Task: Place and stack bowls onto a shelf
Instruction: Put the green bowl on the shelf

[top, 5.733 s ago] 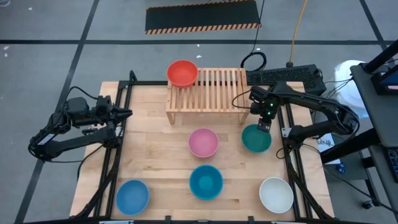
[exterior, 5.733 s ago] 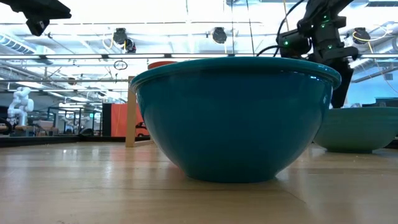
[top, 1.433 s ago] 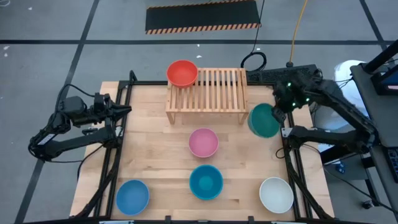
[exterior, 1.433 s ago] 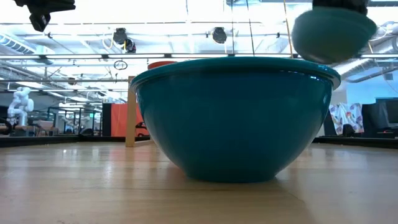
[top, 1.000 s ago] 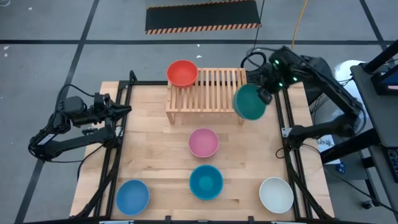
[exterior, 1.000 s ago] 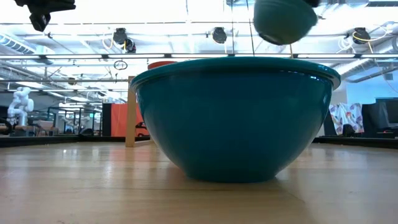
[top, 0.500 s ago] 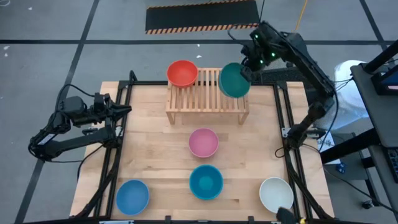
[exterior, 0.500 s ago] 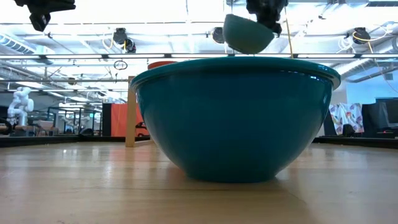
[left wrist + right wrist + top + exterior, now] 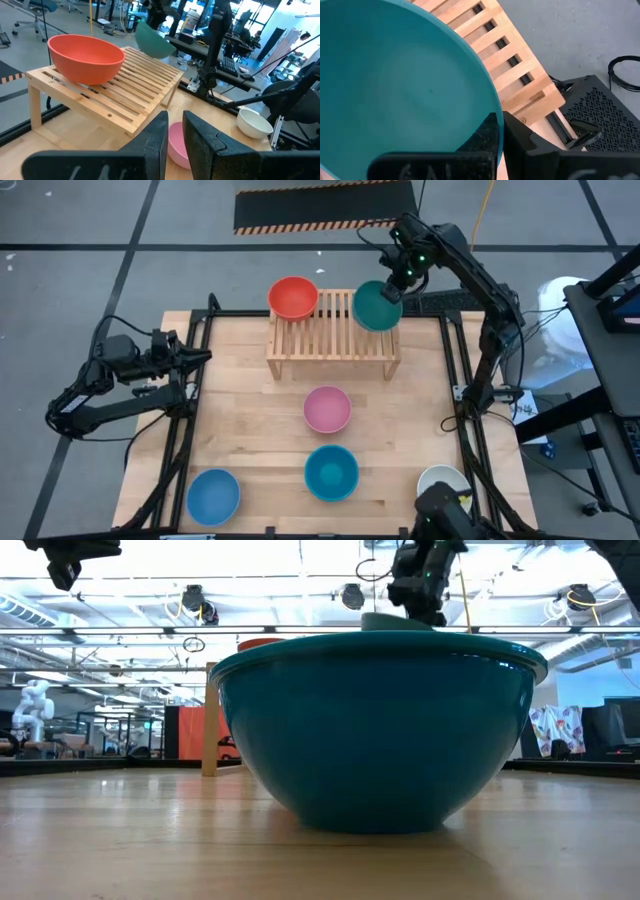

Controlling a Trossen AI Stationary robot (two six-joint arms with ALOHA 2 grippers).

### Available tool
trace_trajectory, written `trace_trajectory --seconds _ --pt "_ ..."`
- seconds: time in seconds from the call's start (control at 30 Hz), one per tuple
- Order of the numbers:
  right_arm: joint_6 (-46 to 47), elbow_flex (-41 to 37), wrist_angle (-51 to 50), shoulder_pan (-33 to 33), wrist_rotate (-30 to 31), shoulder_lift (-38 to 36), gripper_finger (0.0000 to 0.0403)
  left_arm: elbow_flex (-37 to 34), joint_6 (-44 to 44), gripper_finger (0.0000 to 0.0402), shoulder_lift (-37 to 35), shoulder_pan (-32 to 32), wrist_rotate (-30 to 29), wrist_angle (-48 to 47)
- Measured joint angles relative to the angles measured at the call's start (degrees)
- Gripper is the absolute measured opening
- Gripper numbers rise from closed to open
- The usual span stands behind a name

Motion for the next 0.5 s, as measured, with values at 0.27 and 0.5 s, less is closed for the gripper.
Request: trace_trajectory --seconds 0.27,0.5 --pt "-2.0 0.0 5.8 -1.5 0.0 3.3 0.0 0.0 -1.1 0.0063 0.0 0.0 0.0 0.0" --pt "-3.8 0.0 7.4 -2.9 -0.1 5.2 0.0 0.0 -1.7 0.0063 0.0 0.0 0.0 0.1"
